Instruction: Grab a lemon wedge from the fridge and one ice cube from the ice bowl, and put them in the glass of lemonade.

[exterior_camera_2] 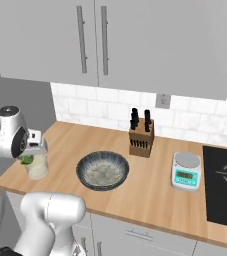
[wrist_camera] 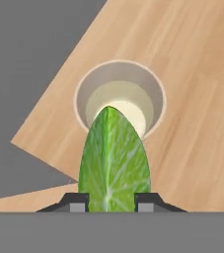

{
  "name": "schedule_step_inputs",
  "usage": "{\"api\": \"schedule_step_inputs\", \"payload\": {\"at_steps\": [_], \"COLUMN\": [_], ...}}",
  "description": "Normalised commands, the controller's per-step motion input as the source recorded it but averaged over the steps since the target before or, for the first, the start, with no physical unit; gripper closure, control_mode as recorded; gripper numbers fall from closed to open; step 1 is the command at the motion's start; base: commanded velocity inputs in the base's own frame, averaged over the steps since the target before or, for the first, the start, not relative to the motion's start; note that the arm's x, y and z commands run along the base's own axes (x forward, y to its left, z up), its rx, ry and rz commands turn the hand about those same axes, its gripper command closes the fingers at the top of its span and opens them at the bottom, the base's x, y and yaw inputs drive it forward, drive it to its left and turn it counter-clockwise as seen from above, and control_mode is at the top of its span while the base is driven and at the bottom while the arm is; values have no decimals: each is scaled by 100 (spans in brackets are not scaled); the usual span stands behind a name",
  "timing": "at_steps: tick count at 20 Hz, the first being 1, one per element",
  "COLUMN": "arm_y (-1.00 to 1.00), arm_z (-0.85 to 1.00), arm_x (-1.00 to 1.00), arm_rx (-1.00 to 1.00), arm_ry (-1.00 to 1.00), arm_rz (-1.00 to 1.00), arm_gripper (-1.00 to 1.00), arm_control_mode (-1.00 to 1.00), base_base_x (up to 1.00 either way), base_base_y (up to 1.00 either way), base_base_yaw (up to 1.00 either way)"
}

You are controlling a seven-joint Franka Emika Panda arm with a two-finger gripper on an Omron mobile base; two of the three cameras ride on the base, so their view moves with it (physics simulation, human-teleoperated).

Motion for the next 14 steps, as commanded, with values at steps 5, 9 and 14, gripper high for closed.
{"api": "schedule_step_inputs", "payload": {"at_steps": [5,9,14], "arm_y": [12,0,0], "arm_z": [0,-9,-35], "arm_x": [30,28,23], "arm_rx": [-2,0,0], "arm_ry": [15,0,0], "arm_rz": [0,0,0], "arm_gripper": [100,100,100], "arm_control_mode": [-100,-100,-100], "base_base_x": [0,0,0], "base_base_y": [0,0,0], "base_base_yaw": [0,0,0]}}
